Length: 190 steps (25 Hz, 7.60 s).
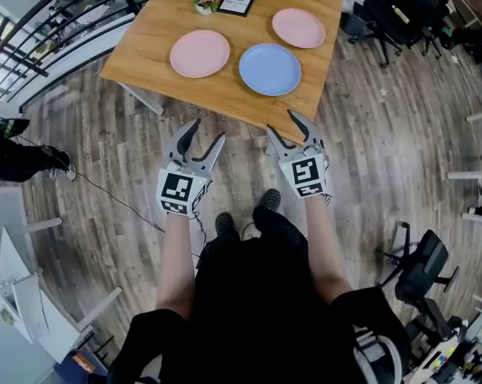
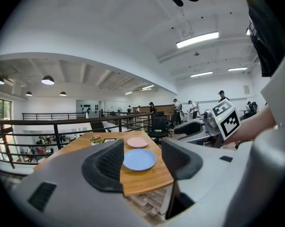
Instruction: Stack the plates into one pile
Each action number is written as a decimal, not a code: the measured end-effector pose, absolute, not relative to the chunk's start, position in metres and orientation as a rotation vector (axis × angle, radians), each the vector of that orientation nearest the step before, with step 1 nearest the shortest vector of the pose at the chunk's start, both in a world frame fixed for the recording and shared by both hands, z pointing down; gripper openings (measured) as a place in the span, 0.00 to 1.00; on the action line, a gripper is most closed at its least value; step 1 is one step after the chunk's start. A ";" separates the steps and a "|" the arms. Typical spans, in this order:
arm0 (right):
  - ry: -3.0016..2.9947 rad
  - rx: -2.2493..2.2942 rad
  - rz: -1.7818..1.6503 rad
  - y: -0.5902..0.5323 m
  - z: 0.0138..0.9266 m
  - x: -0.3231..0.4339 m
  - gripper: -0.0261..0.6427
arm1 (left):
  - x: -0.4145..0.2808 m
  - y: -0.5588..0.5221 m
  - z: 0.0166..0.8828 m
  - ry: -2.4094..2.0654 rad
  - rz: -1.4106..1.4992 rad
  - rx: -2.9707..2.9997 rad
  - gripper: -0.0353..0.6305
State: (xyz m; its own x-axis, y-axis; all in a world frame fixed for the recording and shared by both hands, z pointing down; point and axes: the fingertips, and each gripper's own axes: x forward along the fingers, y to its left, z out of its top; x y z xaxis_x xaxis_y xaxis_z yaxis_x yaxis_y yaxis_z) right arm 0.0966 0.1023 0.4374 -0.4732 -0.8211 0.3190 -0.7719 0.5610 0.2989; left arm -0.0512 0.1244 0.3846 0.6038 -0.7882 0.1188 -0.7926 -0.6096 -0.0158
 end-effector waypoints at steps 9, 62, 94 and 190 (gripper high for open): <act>-2.435 1.166 -0.166 0.053 0.442 0.113 0.42 | -0.035 0.092 0.387 -1.521 0.177 2.677 0.43; -2.329 1.211 -0.146 -0.106 0.463 -0.058 0.42 | -0.197 -0.089 0.409 -1.344 0.203 2.744 0.43; -2.272 0.971 -0.034 -0.141 0.570 -0.092 0.42 | -0.226 -0.122 0.485 -1.341 0.331 2.584 0.43; -1.818 0.737 -0.417 -0.119 0.651 -0.076 0.08 | -0.198 -0.111 0.537 -1.143 0.320 2.610 0.43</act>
